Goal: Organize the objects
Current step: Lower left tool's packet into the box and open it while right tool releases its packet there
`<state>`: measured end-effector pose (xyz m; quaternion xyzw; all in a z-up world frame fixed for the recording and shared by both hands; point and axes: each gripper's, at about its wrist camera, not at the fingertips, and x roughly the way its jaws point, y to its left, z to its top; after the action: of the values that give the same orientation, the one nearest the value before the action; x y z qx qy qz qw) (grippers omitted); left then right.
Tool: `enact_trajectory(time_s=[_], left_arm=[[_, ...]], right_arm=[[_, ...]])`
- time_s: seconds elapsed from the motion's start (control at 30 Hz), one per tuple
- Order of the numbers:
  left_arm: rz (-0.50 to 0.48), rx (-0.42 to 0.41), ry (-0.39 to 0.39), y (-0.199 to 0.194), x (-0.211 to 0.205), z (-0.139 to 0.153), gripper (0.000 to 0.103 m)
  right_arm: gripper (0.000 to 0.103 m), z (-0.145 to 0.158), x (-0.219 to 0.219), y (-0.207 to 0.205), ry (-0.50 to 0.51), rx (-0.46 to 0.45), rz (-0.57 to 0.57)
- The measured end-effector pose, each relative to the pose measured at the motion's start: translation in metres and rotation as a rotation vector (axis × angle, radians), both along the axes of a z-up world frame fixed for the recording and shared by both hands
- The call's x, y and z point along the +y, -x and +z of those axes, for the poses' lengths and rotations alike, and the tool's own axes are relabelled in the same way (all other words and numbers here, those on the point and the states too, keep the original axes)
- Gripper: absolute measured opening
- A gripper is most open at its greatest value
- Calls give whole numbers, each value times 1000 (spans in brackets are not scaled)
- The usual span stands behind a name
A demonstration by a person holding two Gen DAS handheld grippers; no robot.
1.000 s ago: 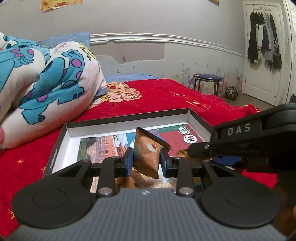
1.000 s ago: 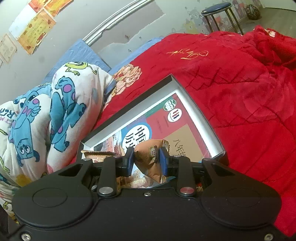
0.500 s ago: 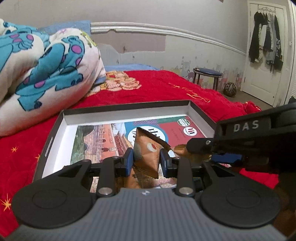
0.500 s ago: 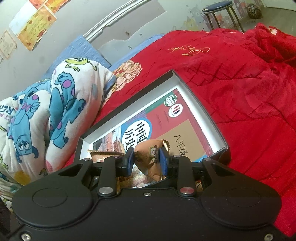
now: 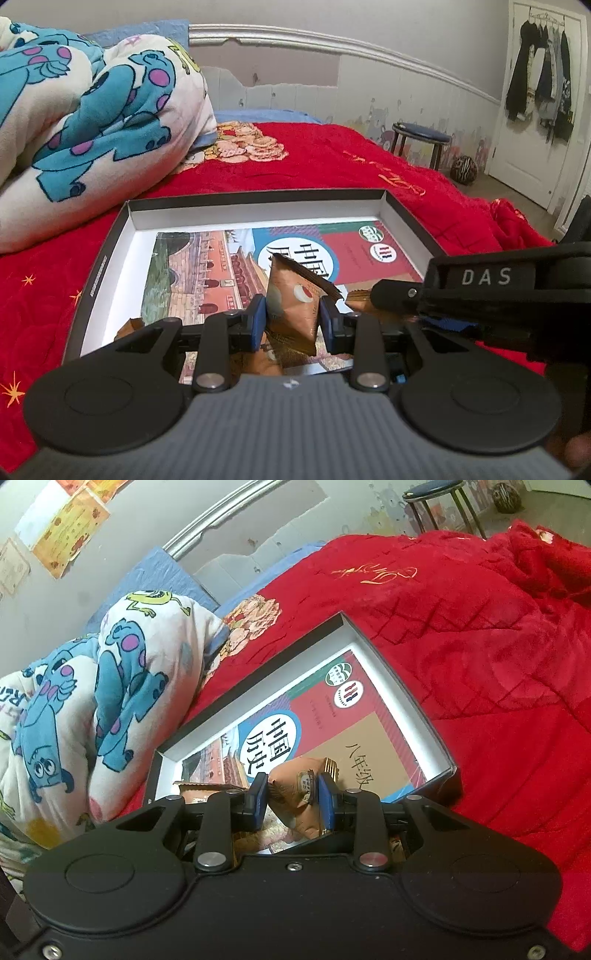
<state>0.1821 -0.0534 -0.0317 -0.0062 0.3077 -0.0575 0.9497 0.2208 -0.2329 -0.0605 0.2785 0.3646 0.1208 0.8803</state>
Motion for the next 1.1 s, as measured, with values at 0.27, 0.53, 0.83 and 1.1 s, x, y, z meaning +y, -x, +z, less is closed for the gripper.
enact_trajectory(time_s=[0.27,0.53,0.83,1.1], left_arm=[[-23,55,-1,-3,-1,-7,37],[-17,78,9,-6,0,-13,41],[-12,58,14,-1,1,-18,46],[-7,54,11,-3,-2,-21,57]], right_arm=[[28,0,8,1,54,-4,13],[29,1,23,3,145,-14,32],[29,3,26,7,162,-13,34],[29,0,17,4,107,16,13]])
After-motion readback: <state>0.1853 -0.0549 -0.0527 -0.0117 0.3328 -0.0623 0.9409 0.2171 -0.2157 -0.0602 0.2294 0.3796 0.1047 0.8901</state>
